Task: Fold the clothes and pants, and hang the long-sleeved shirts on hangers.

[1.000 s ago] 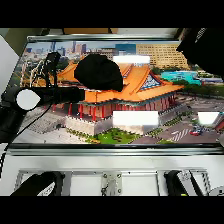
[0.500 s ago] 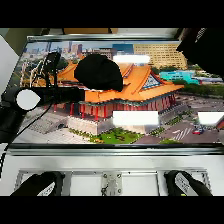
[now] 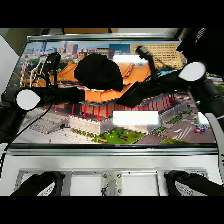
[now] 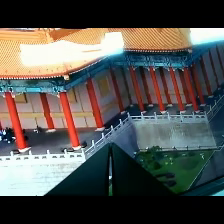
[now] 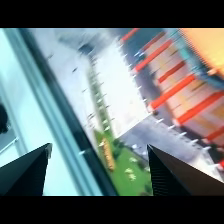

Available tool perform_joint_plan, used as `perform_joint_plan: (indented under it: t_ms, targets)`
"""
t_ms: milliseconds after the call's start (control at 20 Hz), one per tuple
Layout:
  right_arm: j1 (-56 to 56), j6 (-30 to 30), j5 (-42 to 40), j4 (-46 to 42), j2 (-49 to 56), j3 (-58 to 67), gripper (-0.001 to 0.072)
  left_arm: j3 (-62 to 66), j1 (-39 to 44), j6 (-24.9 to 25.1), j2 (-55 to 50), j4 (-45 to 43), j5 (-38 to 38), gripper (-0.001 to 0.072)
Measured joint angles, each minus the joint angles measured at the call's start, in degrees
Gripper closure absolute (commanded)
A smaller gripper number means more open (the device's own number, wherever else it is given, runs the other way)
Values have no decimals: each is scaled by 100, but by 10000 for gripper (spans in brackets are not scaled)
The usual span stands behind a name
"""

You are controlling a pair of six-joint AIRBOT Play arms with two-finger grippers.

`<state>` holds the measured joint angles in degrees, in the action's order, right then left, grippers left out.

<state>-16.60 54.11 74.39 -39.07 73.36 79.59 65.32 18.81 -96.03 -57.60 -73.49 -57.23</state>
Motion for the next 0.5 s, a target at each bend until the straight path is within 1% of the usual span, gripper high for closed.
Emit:
perform_joint_plan:
  t_ms: [50, 100, 150, 200, 250, 500]
  targets:
    - [-133, -11, 13, 4, 87, -31, 63, 0, 0, 0, 0, 0, 0, 692]
    - [-240, -15, 44, 17, 160, -55, 87, 0, 0, -2, 0, 2, -2, 692]
    - [-313, -15, 50, 48, 210, -68, 267, 0, 0, -2, 0, 0, -4, 692]
    - [-361, -15, 59, 74, 243, -79, 526, 0, 0, -2, 0, 0, -4, 692]
    - [-398, -13, 83, 87, 267, -87, 705, 0, 0, -2, 0, 0, -4, 692]
    - [-474, -15, 98, 133, 317, -105, 698, 0, 0, -2, 0, 0, -2, 692]
